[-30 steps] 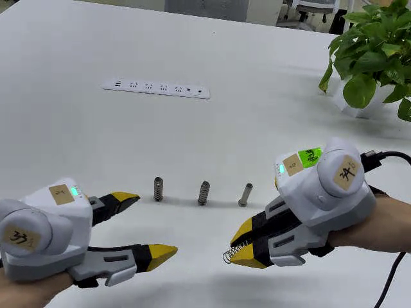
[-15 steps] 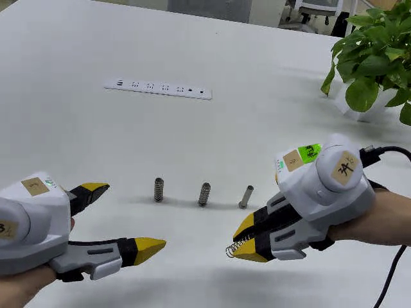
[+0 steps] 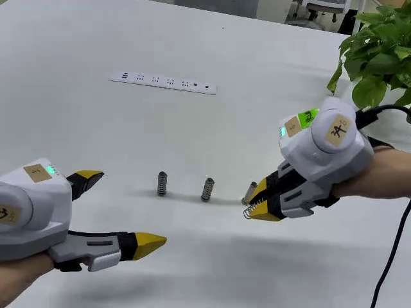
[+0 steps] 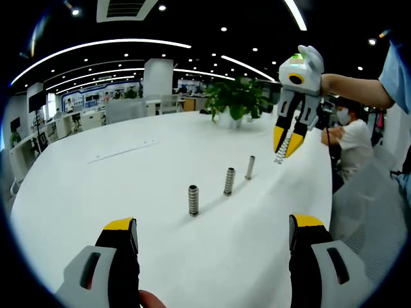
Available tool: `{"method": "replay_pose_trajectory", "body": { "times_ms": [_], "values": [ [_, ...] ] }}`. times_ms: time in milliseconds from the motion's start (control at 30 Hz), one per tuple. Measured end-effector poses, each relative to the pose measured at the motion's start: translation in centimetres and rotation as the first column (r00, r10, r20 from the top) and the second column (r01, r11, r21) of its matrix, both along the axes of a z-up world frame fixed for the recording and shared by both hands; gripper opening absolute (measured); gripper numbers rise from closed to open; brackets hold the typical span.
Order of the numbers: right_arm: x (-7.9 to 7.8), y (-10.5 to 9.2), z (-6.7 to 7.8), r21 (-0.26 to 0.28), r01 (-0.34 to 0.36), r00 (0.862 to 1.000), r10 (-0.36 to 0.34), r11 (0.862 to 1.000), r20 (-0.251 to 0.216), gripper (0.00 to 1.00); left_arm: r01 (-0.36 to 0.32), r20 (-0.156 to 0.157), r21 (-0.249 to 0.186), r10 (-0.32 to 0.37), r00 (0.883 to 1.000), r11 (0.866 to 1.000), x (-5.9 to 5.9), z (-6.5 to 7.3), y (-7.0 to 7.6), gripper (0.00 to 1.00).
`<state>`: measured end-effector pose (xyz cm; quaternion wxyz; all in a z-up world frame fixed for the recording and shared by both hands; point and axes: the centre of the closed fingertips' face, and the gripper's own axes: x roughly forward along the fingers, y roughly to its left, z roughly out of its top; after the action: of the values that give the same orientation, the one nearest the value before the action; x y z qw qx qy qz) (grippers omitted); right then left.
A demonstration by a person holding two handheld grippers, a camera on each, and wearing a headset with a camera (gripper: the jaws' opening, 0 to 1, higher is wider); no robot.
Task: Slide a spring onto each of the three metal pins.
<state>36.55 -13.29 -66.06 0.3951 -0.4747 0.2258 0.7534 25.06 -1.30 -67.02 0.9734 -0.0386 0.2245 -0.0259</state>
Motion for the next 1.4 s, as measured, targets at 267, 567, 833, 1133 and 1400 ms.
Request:
{"method": "replay_pose_trajectory", "body": {
  "times_ms": [267, 567, 833, 1133, 1400],
  "values": [
    [2.8, 1.2, 0.1, -0.026, -0.025, 0.997, 0.027, 0.999, 0.074, 0.12, 0.014, -0.012, -0.006, -0.014, 1.000, 1.000, 0.0, -0.3, -0.3, 1.00],
    [4.6, 2.0, -0.6, -0.059, -0.052, 0.989, 0.060, 0.997, 0.139, 0.12, 0.021, -0.021, -0.008, -0.021, 1.000, 1.000, 0.1, -0.6, -0.6, 1.00],
    [5.3, 2.5, -1.6, -0.093, -0.077, 0.983, 0.091, 0.993, 0.160, 0.12, 0.023, -0.021, -0.017, -0.024, 1.000, 1.000, 0.3, -0.7, -0.6, 1.00],
    [5.2, 2.5, -2.0, -0.116, -0.085, 0.983, 0.103, 0.990, 0.153, 0.12, 0.021, -0.022, -0.028, -0.022, 1.000, 0.999, 0.2, -0.9, -0.5, 1.00],
    [5.3, 2.4, -2.4, -0.129, -0.087, 0.983, 0.107, 0.988, 0.151, 0.12, 0.020, -0.028, -0.040, -0.021, 0.999, 0.999, 0.1, -1.2, -0.7, 1.00]
  ]
}}
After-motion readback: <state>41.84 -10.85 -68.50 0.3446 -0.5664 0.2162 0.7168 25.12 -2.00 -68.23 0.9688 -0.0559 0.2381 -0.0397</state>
